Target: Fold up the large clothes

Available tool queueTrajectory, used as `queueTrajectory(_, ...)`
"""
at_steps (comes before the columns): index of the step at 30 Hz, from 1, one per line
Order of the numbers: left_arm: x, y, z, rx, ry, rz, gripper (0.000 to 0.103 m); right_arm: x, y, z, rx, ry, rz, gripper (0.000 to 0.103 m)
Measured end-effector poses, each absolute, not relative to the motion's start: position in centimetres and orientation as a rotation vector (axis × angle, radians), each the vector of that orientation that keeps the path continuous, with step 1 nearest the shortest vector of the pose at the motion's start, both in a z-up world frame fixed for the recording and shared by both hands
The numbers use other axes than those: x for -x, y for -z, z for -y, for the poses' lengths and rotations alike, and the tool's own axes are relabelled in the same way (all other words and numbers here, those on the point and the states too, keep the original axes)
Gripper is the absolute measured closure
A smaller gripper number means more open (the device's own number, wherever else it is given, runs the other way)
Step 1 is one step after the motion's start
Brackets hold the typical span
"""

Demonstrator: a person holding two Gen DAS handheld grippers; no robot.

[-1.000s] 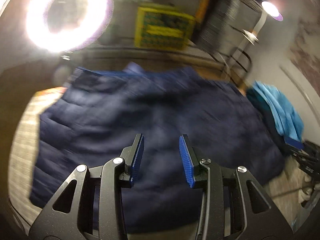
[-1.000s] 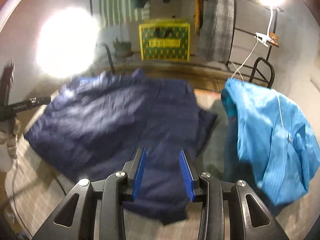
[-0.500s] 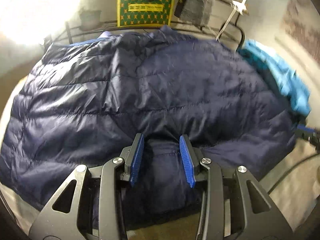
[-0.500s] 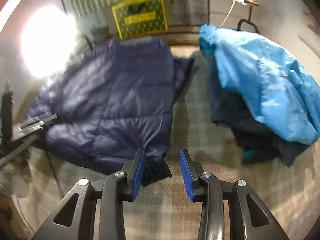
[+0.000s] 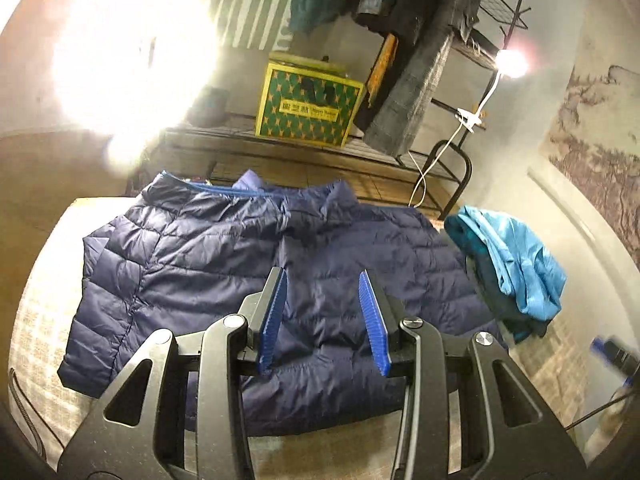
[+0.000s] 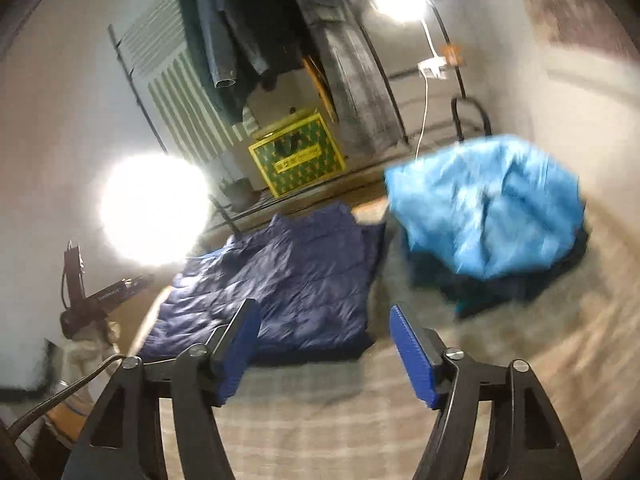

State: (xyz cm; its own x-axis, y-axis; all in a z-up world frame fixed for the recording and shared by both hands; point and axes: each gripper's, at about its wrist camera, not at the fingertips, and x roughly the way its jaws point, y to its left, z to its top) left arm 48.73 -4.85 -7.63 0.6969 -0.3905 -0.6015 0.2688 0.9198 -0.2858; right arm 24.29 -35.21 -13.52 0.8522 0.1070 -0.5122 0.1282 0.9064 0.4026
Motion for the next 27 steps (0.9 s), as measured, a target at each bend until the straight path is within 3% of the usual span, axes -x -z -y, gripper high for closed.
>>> queueTrajectory(8,-52.9,11.6,7.7,0.137,0.331,-0.760,0.065,-30.6,22.0,31.7,-0.488,0.028,-0.781,0.032)
queueTrajectory(15,-59.4,14.0,9.8,0.112,0.274,-0.735,0.065,-34.8,28.5,34.4,-0.805,0.097,-0.832,0.029)
queueTrajectory(17,-61.6,15.2,10.4,0.097,0.259,-0.747,0.065,-35.0,28.1,34.5,-0.763,0.119,-0.784,0.024)
queueTrajectory(27,-69.8,22.6,11.6,0.045,0.148,-0.863,0.065,-37.2,28.0,34.2,-0.723,0.151,-0.743,0.024)
